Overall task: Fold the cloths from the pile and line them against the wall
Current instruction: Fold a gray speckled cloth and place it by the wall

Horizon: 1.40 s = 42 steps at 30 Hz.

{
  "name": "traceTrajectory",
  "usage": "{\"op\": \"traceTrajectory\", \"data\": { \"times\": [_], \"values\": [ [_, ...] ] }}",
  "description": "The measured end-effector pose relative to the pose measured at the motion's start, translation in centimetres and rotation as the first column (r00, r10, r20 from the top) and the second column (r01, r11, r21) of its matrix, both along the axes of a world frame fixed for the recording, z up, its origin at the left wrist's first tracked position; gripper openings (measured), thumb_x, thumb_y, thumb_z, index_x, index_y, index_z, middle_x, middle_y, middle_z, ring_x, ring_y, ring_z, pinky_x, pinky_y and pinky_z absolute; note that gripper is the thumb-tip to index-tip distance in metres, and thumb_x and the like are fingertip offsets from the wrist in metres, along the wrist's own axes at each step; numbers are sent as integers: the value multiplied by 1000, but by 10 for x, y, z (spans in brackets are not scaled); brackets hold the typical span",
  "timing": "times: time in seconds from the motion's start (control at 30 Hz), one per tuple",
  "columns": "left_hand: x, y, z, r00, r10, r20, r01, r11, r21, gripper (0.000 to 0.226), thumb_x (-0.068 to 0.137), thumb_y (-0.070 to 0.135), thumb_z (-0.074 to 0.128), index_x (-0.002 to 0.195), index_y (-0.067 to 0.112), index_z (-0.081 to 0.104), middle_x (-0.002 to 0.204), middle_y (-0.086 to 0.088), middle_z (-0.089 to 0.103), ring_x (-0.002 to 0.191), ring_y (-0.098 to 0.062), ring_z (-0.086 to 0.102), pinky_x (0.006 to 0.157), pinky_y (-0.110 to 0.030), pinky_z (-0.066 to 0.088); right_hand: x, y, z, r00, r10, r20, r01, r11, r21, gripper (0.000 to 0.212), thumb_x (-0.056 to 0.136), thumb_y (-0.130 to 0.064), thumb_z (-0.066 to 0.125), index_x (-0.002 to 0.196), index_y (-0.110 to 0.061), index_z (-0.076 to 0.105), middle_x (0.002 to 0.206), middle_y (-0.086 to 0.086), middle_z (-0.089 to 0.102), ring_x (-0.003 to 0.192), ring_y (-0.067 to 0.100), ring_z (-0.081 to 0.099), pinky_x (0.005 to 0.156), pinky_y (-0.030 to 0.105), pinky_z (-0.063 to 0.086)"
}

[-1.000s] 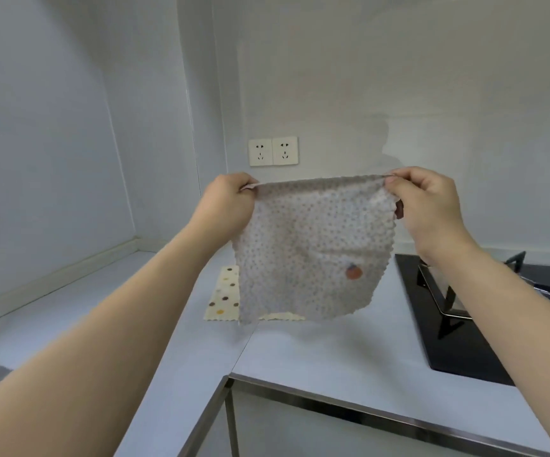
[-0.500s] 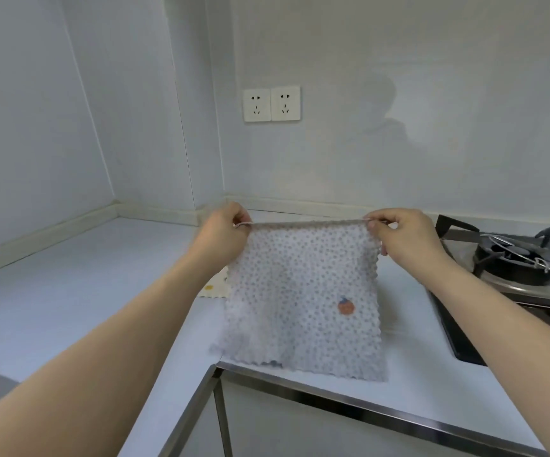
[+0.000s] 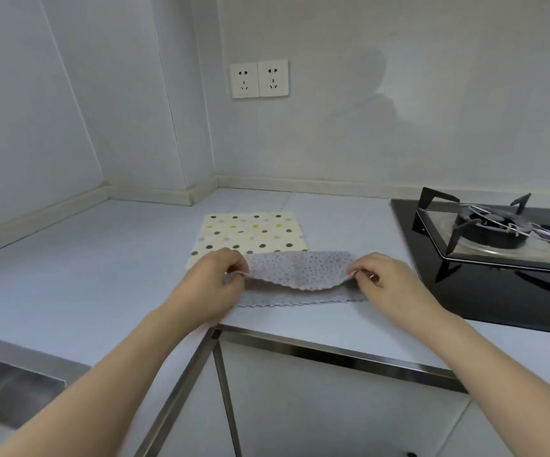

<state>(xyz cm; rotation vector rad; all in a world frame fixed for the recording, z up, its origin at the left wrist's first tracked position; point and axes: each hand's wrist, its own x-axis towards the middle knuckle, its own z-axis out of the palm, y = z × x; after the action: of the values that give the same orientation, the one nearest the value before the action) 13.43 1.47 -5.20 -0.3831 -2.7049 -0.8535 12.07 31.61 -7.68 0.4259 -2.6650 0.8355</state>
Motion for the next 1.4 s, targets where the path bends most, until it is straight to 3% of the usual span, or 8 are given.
{"op": "traceTrajectory", "data": {
  "times": [0.27,0.47,0.57,0.7,0.8,0.9,1.1,1.4],
  "values": [
    [9,-10,-29,988,-155,-22,149,973,-174,17,87,27,56,103,28,63,102,17,53,100,-10,47,89,-26,41,9,-2,-12,997,3,83,-9,997,77,28,90,-7,51,106,-21,69,113,-12,58,106,9,56,97,24,43],
    [1,-16,-30,970,-203,-134,156,943,-294,15,98,23,49,104,24,63,102,10,58,91,-12,48,82,-30,43,9,-2,-8,988,-46,146,22,987,160,30,86,-33,57,116,-36,61,115,-23,50,115,8,46,105,33,36],
    [-7,-14,-30,986,-124,-112,97,970,-225,14,99,20,46,100,20,60,98,8,60,89,-14,51,78,-29,43,7,-2,-9,989,-38,143,18,991,133,30,85,-37,60,115,-38,59,112,-26,47,115,8,44,105,33,34],
    [-11,-14,-28,1000,13,-18,-11,996,89,13,102,19,39,97,20,52,90,5,59,85,-11,54,74,-24,43,5,0,-11,992,-28,121,14,993,115,30,85,-39,63,115,-36,61,110,-24,49,113,10,44,103,35,34],
    [-11,-13,-27,999,46,7,-46,983,176,17,103,19,35,99,23,51,94,4,60,89,-11,55,76,-24,43,3,1,-14,996,-4,88,-6,993,115,23,87,-38,64,110,-34,65,106,-23,53,107,10,47,98,34,37],
    [-8,-9,-25,998,48,31,-51,993,105,20,103,19,31,99,29,48,92,-4,62,86,-21,54,77,-36,45,3,2,-14,997,-4,73,3,1000,7,9,91,-29,62,95,-27,70,93,-18,61,91,9,52,83,26,41],
    [4,-4,-13,998,-57,-32,59,997,44,7,100,28,42,99,28,49,91,10,57,87,-5,50,73,-27,42,6,11,-12,993,-29,114,72,918,-391,15,91,-17,63,81,-28,67,80,-8,66,74,11,57,71,28,43],
    [7,1,-14,994,-35,-101,42,997,67,12,100,31,45,92,25,51,83,11,57,80,-2,50,64,-23,37,10,10,-9,994,-90,64,109,884,-455,19,93,-10,58,87,-25,67,82,-6,65,76,12,56,70,25,42]
  ]
}}
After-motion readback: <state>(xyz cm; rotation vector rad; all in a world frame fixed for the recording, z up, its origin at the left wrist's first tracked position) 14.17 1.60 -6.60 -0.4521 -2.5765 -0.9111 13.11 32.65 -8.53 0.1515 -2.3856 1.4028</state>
